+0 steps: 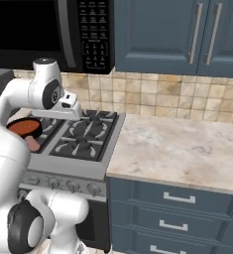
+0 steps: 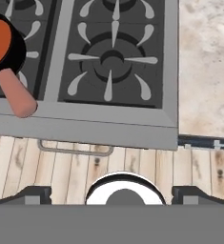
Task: Wait until the marinara sauce is simmered to a deep red color and then turn off the stove.
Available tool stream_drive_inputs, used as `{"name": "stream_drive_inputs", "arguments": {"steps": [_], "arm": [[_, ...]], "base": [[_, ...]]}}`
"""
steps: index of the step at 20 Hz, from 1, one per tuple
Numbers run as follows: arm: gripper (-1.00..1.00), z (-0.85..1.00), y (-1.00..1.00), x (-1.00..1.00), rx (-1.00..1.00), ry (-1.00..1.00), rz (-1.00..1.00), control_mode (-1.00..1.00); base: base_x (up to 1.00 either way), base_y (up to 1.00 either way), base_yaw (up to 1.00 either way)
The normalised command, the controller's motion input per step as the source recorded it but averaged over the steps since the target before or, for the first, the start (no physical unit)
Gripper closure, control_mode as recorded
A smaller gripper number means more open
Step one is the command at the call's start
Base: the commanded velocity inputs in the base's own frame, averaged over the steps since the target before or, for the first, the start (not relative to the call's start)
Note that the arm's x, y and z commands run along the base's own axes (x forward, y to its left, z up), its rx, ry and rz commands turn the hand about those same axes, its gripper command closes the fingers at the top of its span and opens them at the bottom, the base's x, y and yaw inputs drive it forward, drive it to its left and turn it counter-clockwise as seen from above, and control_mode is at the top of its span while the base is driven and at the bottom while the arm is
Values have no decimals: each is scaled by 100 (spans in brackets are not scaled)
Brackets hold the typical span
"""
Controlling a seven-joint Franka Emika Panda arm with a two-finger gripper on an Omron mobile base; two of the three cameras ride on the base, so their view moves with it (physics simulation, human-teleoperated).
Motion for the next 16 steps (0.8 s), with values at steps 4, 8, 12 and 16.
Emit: {"name": "stream_drive_inputs", "arguments": {"steps": [4,8,12,16], "arm": [[-100,-16,72,-15,0,0,0,-100],[-100,-7,88,-16,0,1,0,-100],[-100,-7,85,-6,-1,0,0,-100],[-100,-27,83,0,-2,-2,0,-100]], "base": [[0,0,0],[0,0,0],[0,0,0],[0,0,0]]}}
